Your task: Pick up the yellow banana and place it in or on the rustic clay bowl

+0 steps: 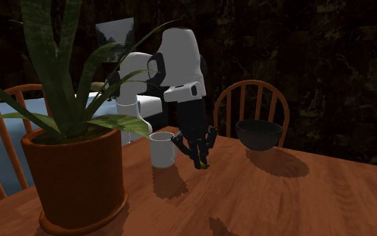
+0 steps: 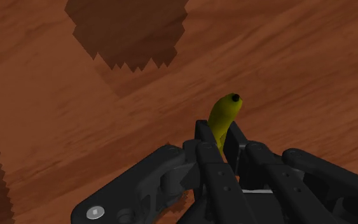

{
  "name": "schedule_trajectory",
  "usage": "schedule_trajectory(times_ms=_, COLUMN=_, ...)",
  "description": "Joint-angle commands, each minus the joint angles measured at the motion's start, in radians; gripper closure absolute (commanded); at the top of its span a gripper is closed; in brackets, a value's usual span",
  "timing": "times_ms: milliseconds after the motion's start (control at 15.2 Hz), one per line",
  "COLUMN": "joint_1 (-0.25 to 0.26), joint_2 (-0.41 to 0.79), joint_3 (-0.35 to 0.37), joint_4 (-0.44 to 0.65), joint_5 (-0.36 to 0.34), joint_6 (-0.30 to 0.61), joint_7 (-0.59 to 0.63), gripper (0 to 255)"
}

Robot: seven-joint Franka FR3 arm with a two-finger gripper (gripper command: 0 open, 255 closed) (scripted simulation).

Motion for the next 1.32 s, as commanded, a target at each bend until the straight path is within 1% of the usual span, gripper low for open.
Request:
schedule_trajectory(times_ms=0, joint_1=0.004, joint_2=0.013, joint_3=0.0, joint_4=0.046, joint_5=-0.005, joint_6=-0.034, joint_7=0.002, gripper=255)
schedule_trajectory(times_ms=594, joint_1=0.028, joint_2=0.073, joint_3=0.003, joint_4=0.257, joint_5=-0.028, joint_6=-0.186, joint_7=0.012, gripper=255)
schedule_trajectory(times_ms=990, joint_1=0.061, joint_2=0.149, joint_3=0.003, joint_4=0.459, joint_5=-0.056, joint_6=-0.314, joint_7=0.02, gripper=255)
schedule_trajectory(times_ms=1056, joint_1=0.062, joint_2=0.153, joint_3=0.002, joint_4=0.468, joint_5=-0.058, joint_6=-0.319, joint_7=0.02, gripper=255)
schedule_trajectory(times_ms=1254, joint_1=0.094, joint_2=0.097, joint_3=0.018, joint_4=0.381, joint_5=-0.06, joint_6=-0.287, joint_7=0.078, gripper=255)
